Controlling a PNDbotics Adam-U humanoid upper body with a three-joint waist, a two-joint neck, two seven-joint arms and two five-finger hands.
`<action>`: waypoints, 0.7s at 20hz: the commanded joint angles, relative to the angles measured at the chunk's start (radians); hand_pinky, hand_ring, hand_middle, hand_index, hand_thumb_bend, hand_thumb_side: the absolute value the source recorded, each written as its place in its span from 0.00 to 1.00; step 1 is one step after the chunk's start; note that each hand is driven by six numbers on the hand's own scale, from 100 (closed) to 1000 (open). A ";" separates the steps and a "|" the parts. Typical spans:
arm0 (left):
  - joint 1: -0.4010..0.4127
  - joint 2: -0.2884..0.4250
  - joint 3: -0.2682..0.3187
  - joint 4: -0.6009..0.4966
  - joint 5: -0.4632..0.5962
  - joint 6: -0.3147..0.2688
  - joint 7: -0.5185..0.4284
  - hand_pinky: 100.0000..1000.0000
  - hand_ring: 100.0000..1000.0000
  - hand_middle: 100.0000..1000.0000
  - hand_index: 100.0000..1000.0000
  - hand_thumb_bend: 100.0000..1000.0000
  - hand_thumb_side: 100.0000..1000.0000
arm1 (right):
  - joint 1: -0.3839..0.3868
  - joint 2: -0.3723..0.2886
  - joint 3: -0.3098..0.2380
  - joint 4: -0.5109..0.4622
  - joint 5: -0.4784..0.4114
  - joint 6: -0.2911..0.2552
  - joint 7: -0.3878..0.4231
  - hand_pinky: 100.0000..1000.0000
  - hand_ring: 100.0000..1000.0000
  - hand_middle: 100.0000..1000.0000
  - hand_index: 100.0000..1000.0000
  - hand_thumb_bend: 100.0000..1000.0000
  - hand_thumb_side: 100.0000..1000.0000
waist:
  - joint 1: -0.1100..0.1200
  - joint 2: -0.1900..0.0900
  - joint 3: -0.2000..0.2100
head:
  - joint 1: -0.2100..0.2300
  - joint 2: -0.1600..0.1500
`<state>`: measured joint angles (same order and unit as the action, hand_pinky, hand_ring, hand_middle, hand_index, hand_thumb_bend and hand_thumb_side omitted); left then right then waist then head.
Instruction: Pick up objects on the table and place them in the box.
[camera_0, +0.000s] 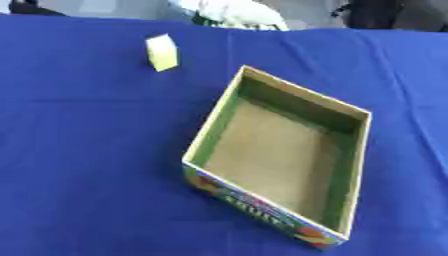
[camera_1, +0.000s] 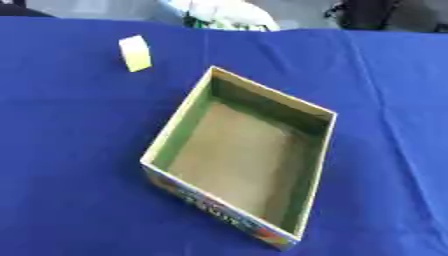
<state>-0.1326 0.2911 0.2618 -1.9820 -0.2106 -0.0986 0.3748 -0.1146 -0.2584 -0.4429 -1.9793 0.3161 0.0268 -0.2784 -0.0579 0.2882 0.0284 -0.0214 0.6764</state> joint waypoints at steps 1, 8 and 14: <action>-0.004 0.009 -0.001 -0.018 0.004 0.000 -0.002 0.74 0.82 1.00 0.66 0.08 0.86 | -0.004 -0.015 -0.003 -0.021 0.005 0.001 0.000 0.53 0.59 0.50 0.78 0.00 1.00 | 0.002 -0.019 0.001 | -0.004 -0.008; -0.005 0.011 -0.002 -0.018 0.005 0.000 -0.004 0.74 0.82 1.00 0.67 0.08 0.85 | -0.004 -0.016 -0.002 -0.021 0.004 0.000 -0.001 0.53 0.59 0.50 0.78 0.00 1.00 | 0.004 -0.022 0.000 | -0.003 -0.010; -0.087 0.123 -0.044 -0.018 -0.034 -0.017 -0.028 0.73 0.82 0.95 0.69 0.10 0.77 | 0.003 -0.029 0.001 -0.021 0.007 -0.001 0.002 0.53 0.59 0.50 0.78 0.00 1.00 | 0.014 -0.024 -0.008 | -0.003 0.003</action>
<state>-0.2075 0.3634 0.2261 -1.9820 -0.2330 -0.1102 0.3546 -0.1119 -0.2579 -0.4415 -1.9793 0.3165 0.0269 -0.2781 -0.0449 0.2828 0.0210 -0.0223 0.6766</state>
